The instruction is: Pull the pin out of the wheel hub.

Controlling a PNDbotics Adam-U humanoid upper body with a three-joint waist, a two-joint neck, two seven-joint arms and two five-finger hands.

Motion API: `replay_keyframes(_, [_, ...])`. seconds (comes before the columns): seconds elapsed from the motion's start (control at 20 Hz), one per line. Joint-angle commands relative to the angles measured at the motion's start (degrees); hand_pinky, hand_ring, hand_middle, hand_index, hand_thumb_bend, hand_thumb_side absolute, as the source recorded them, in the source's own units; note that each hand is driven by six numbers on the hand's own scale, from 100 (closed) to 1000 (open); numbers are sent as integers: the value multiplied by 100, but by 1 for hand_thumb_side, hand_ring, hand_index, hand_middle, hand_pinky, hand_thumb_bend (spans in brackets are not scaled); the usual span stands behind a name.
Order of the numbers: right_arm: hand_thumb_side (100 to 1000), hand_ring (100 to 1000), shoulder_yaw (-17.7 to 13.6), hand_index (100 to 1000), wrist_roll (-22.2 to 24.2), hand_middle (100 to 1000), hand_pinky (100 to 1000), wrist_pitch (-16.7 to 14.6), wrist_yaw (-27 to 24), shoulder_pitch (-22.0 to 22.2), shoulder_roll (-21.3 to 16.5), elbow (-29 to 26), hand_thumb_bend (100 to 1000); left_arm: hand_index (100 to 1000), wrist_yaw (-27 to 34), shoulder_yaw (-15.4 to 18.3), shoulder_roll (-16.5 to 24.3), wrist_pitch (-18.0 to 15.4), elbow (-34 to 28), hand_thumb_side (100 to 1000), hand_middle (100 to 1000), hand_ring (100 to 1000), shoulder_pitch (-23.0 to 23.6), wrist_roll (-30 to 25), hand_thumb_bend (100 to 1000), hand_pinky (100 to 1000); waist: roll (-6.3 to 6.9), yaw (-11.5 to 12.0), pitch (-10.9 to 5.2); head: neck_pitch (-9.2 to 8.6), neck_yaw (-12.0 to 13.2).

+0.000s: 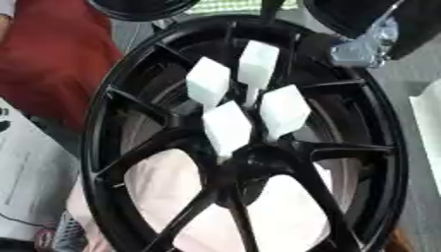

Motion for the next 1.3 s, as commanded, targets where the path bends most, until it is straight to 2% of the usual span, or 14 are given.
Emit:
replay_keyframes(0.05, [396, 866, -120, 864, 12, 820, 867, -187, 107, -112, -26, 81, 188, 845, 22, 15, 51, -3, -120, 886, 791, 788, -47, -15, 177, 784, 10, 40, -99, -146, -100])
replay_keyframes(0.25, [268, 879, -80, 877, 40, 833, 875, -444, 170, -103, 4, 166, 268, 845, 31, 14, 37, -1, -121, 887, 791, 788, -51, -18, 177, 784, -15, 123, -70, -221, -169])
replay_keyframes(0.5, [189, 881, -70, 875, 41, 830, 876, -678, 258, -111, 54, 273, 271, 845, 40, 7, 15, 5, -117, 889, 791, 788, -47, -23, 177, 784, -36, 179, -38, -272, -252])
replay_keyframes(0.7, [169, 881, -85, 873, 41, 829, 874, -754, 281, -128, 85, 306, 264, 845, 42, 0, 10, 10, -115, 890, 792, 789, -42, -36, 177, 785, -50, 201, -8, -237, -276])
replay_keyframes(0.75, [132, 882, -82, 873, 41, 828, 873, -773, 299, -128, 86, 307, 279, 845, 42, 0, 10, 10, -116, 888, 792, 789, -42, -39, 169, 785, -54, 208, 1, -229, -280])
replay_keyframes(0.8, [151, 882, -76, 873, 41, 829, 873, -794, 323, -123, 81, 309, 269, 845, 42, -1, 10, 10, -116, 891, 792, 789, -43, -41, 177, 785, -57, 214, 9, -222, -285])
replay_keyframes(1.05, [101, 885, -19, 872, 41, 832, 872, -910, 412, -52, 14, 280, 290, 845, 46, -3, -8, 13, -111, 894, 790, 789, -29, -38, 177, 785, -71, 257, 69, -191, -309])
replay_keyframes(1.3, [100, 887, 89, 868, 41, 834, 872, -955, 462, -19, -33, 228, 297, 846, 62, -7, -16, 12, -111, 894, 790, 789, -42, -45, 177, 786, -79, 299, 126, -162, -319])
